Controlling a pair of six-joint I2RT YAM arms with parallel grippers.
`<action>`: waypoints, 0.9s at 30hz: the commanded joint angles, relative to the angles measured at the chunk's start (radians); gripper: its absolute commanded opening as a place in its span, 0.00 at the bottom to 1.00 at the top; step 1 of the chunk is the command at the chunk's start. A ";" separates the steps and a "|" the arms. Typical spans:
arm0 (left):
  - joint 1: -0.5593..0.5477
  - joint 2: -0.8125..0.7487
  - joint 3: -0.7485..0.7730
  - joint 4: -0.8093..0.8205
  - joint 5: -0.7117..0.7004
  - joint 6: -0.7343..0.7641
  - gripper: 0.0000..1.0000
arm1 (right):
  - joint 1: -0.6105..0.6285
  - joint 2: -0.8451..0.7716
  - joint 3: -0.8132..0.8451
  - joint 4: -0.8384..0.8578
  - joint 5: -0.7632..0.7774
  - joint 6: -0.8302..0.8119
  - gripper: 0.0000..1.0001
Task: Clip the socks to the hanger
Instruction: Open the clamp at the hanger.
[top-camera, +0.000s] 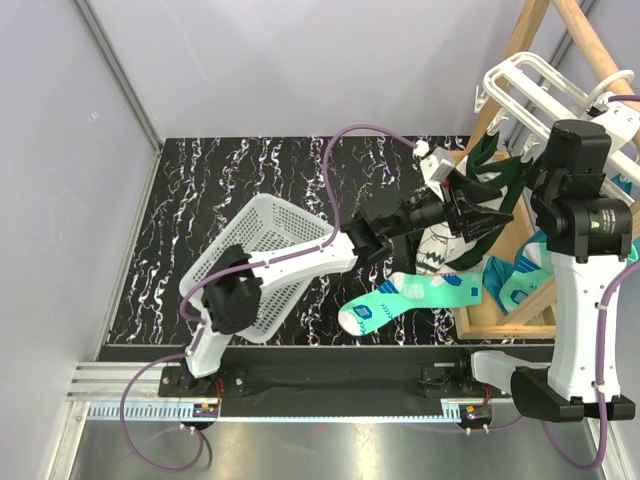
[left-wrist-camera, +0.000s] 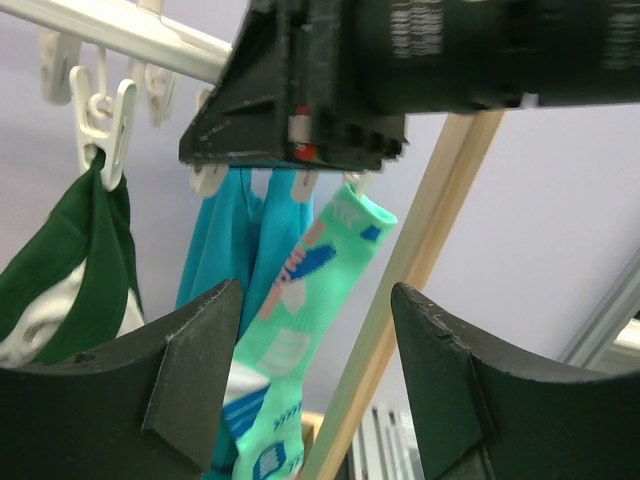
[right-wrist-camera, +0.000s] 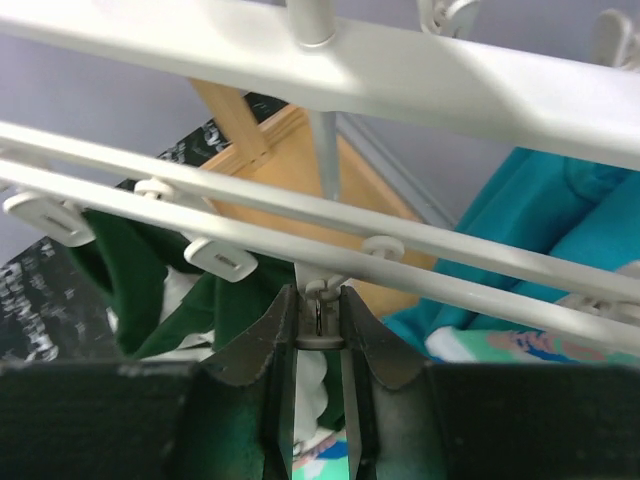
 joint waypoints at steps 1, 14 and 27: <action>0.009 0.067 0.114 0.141 0.019 -0.080 0.66 | 0.002 -0.018 0.061 -0.073 -0.163 0.090 0.00; 0.065 0.263 0.363 0.248 0.043 -0.274 0.64 | 0.000 -0.069 0.085 -0.107 -0.336 0.110 0.00; 0.074 0.361 0.450 0.285 -0.027 -0.435 0.58 | 0.002 -0.069 0.098 -0.100 -0.369 0.129 0.00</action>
